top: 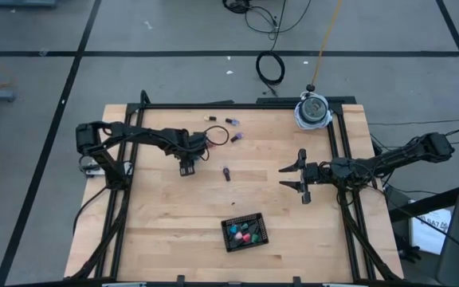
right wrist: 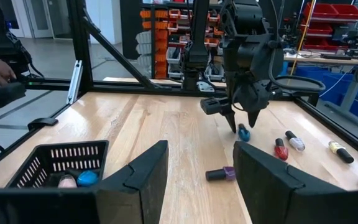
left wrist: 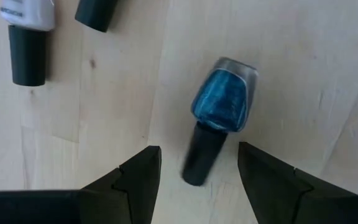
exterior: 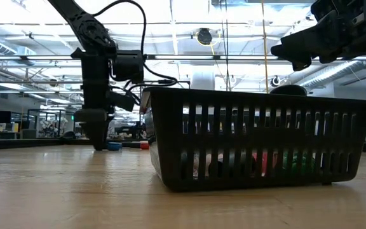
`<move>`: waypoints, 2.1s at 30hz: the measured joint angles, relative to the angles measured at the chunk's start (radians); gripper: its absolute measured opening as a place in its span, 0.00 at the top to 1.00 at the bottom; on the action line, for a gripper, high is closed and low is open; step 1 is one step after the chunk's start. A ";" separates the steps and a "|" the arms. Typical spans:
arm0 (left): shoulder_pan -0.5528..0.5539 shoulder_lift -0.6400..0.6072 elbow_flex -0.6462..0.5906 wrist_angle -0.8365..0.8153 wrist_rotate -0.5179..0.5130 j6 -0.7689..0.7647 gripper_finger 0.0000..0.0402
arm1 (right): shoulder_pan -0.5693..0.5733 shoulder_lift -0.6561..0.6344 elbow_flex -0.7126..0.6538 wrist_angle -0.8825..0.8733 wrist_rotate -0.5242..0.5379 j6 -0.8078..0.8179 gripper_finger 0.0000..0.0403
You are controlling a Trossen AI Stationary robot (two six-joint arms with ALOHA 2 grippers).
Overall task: Pick & Place Nail Polish
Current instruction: Put the dark blue nail polish bottle into the black bin
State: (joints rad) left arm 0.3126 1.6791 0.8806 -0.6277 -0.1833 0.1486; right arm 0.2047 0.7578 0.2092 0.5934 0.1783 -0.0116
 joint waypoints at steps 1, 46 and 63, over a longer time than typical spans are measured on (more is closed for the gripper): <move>0.000 0.000 -0.001 0.002 0.000 0.000 0.47 | 0.000 0.000 0.000 0.000 0.000 0.000 0.58; -0.001 0.004 -0.004 -0.006 0.163 -0.230 0.81 | 0.000 0.000 0.000 -0.019 0.000 0.000 0.58; -0.057 -0.027 -0.011 0.121 0.188 -0.277 0.91 | 0.000 0.000 0.000 -0.023 0.000 0.000 0.58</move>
State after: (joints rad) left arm 0.2552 1.6520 0.8698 -0.5071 0.0049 -0.1280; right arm 0.2047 0.7580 0.2092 0.5709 0.1783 -0.0118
